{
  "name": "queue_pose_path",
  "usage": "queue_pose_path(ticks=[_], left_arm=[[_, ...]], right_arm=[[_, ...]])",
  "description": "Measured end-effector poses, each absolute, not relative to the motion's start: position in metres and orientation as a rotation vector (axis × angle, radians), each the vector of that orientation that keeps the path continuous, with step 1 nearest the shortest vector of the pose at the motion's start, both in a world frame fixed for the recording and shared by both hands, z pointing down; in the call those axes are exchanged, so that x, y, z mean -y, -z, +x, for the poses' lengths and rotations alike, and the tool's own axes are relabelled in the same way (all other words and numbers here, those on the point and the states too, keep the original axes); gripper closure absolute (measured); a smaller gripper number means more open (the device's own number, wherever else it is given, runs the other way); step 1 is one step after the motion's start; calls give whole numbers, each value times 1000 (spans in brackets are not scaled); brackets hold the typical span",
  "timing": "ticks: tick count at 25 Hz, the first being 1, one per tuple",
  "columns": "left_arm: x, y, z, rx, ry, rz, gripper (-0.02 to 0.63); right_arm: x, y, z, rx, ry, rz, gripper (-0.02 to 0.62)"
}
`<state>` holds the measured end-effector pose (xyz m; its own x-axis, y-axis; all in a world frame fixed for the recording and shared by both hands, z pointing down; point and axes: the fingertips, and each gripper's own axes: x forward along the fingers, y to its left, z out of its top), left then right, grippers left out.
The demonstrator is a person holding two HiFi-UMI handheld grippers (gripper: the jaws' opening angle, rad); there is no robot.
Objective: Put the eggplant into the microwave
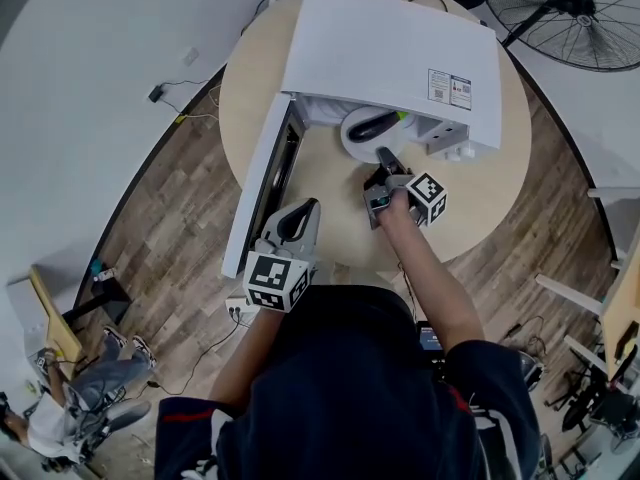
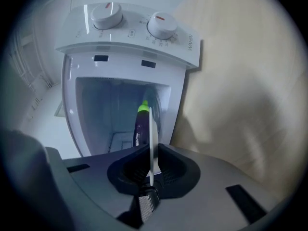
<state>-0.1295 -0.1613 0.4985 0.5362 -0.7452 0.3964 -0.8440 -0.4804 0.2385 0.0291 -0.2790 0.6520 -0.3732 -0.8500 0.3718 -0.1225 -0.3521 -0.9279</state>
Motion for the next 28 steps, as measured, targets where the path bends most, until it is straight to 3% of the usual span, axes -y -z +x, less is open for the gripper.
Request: queue_pose_path(ticks=[24, 28], left_arm=[[168, -499, -124, 1268, -315, 2407, 586], [169, -499, -123, 1274, -317, 2401, 586]], right_arm=[[329, -670, 21, -1265, 1750, -1288, 569], [327, -666, 20, -1282, 1750, -1246, 523]])
